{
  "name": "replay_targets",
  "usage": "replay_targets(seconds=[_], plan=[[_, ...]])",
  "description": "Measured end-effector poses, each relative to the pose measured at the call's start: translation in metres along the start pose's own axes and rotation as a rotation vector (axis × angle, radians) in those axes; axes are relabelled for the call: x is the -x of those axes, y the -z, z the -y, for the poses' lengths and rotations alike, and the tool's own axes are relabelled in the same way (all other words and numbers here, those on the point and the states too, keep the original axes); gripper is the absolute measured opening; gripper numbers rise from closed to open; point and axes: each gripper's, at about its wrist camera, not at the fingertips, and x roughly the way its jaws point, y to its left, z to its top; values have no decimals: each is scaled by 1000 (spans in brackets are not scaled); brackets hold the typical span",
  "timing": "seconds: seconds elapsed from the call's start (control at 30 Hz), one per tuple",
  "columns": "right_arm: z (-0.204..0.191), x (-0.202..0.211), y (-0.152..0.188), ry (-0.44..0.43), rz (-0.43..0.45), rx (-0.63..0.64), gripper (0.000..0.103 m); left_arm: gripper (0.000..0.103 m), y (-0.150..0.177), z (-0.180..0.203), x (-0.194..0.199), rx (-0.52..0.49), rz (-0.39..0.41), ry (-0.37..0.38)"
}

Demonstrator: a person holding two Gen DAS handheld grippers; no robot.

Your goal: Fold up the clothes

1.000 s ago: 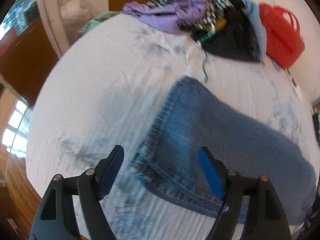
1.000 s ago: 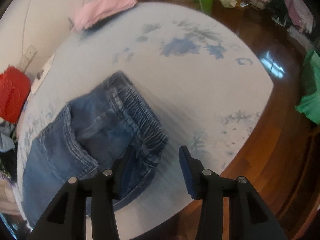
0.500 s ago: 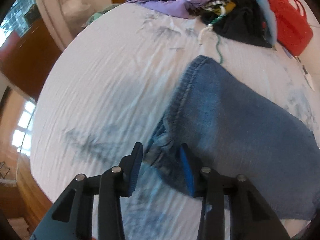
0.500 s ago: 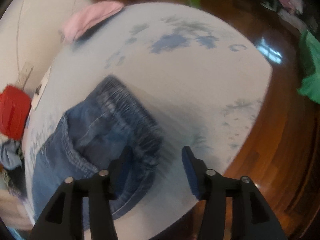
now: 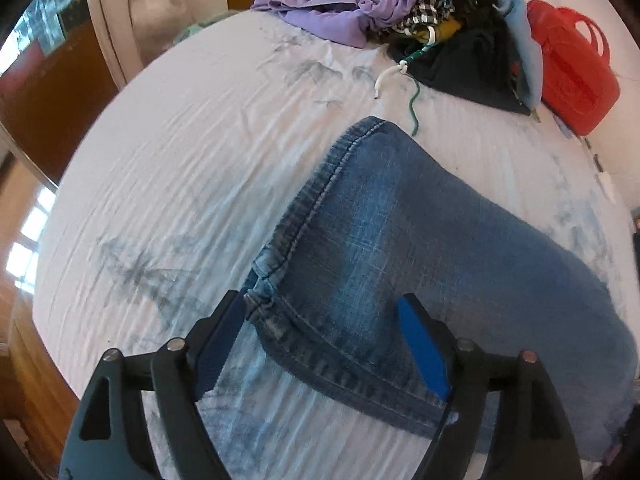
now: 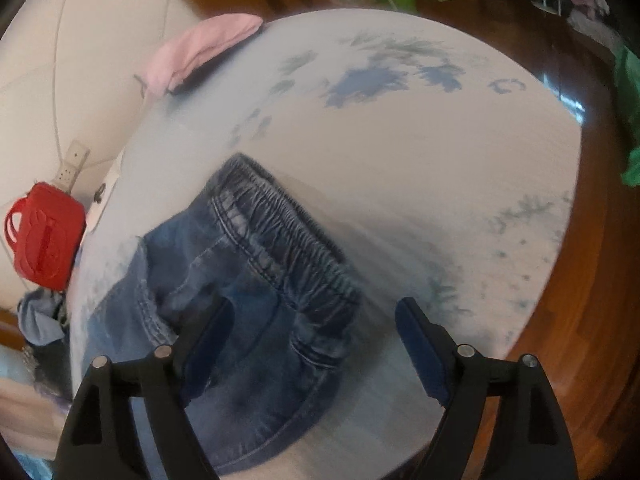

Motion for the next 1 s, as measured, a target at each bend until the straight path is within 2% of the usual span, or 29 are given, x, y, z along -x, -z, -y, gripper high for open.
replay_targets(seconds=[0.1, 0.2, 0.37, 0.43, 0.63, 0.77, 0.93, 0.97, 1.0], plan=[[-8, -1, 4, 25, 30, 30, 85, 78, 4, 2, 3, 7, 17, -12], [-15, 2, 6, -1, 47, 45, 84, 78, 8, 1, 4, 17, 20, -24], [-23, -8, 8, 28, 25, 78, 86, 79, 9, 10, -5, -18, 0, 27], [-27, -13, 9, 43, 18, 96, 91, 82, 10, 19, -8, -39, 3, 1], [-15, -17, 10, -31, 33, 41, 93, 90, 15, 33, -13, -87, 12, -56], [-8, -20, 10, -71, 40, 11, 93, 89, 15, 35, -13, -95, 11, -61], [-11, -23, 7, -49, 25, 18, 94, 89, 17, 35, -12, -100, 29, -64], [-12, -24, 6, -45, 22, 19, 94, 88, 18, 35, -11, -100, 35, -65], [-13, -24, 5, -40, 18, 21, 91, 80, 18, 35, -10, -102, 39, -62]])
